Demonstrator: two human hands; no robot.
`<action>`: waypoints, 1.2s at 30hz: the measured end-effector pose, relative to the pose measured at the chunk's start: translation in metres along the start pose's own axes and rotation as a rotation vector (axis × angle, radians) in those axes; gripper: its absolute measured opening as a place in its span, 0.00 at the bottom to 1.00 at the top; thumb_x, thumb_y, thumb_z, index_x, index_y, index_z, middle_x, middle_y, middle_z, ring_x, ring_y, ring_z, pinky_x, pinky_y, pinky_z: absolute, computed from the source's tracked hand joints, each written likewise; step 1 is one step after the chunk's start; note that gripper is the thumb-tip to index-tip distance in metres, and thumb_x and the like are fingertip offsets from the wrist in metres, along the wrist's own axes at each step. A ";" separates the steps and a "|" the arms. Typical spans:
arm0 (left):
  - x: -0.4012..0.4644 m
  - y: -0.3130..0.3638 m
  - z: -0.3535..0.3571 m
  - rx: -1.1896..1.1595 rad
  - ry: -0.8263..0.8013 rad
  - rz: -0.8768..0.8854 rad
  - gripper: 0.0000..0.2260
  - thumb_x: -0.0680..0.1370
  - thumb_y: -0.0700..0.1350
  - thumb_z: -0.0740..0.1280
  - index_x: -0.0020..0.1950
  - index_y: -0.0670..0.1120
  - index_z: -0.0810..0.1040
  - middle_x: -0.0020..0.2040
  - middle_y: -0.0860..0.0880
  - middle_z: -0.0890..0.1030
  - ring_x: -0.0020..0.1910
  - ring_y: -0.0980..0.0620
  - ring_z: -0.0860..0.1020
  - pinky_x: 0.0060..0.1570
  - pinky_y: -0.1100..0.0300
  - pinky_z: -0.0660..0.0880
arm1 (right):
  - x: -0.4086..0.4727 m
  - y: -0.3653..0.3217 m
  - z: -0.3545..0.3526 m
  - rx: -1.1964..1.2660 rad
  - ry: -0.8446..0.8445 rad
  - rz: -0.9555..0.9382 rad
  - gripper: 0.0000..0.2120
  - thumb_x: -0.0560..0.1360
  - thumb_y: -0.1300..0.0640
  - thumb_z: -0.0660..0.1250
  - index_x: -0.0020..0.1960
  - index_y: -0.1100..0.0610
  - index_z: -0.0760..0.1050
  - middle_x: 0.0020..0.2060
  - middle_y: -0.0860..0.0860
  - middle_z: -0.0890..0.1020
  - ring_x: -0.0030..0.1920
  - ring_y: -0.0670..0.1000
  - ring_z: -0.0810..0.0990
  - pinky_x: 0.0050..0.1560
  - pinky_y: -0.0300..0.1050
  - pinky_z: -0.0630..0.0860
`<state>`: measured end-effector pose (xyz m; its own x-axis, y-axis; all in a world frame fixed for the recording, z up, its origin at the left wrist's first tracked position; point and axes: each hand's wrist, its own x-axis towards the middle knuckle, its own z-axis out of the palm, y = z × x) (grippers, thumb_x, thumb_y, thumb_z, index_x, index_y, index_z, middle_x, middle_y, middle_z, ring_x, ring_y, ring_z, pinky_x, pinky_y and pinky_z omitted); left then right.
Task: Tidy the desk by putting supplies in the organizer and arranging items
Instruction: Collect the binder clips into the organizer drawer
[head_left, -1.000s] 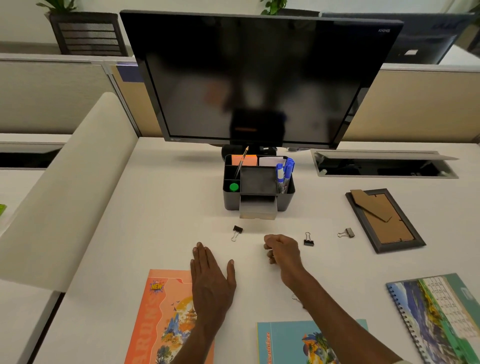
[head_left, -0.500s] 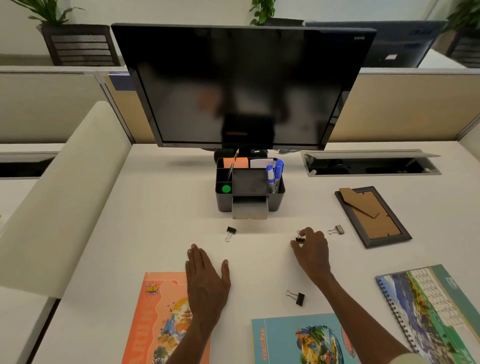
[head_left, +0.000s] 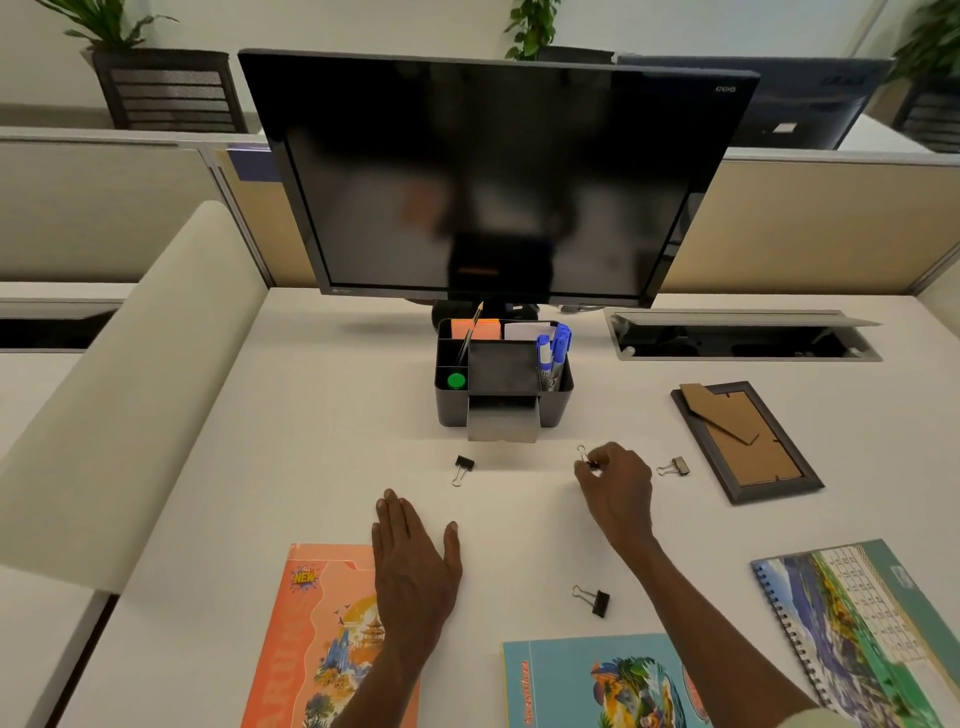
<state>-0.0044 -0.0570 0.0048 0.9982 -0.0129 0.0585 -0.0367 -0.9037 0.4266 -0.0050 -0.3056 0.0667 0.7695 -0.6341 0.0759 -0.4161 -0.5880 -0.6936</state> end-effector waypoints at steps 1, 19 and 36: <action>0.000 0.000 0.000 0.001 0.000 -0.001 0.35 0.79 0.61 0.53 0.77 0.37 0.59 0.78 0.40 0.59 0.77 0.43 0.58 0.75 0.48 0.58 | 0.000 -0.011 -0.001 0.039 0.023 -0.046 0.04 0.71 0.59 0.72 0.42 0.57 0.77 0.37 0.49 0.80 0.41 0.50 0.78 0.38 0.35 0.67; 0.000 0.000 0.000 -0.018 0.003 -0.010 0.34 0.79 0.59 0.57 0.77 0.37 0.57 0.78 0.40 0.58 0.78 0.44 0.57 0.76 0.50 0.56 | 0.031 -0.087 0.035 -0.090 -0.115 -0.213 0.07 0.74 0.51 0.70 0.44 0.55 0.81 0.41 0.48 0.81 0.45 0.46 0.77 0.41 0.35 0.69; 0.001 -0.001 0.002 -0.036 -0.003 -0.025 0.35 0.79 0.59 0.57 0.78 0.39 0.55 0.79 0.42 0.56 0.78 0.45 0.55 0.76 0.51 0.54 | -0.019 -0.073 0.063 -0.375 -0.447 -0.863 0.12 0.76 0.67 0.63 0.58 0.62 0.77 0.53 0.58 0.80 0.53 0.55 0.76 0.49 0.49 0.78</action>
<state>-0.0035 -0.0568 0.0029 0.9990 0.0080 0.0450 -0.0136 -0.8877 0.4603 0.0411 -0.2196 0.0708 0.9545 0.2751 0.1153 0.2962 -0.9200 -0.2565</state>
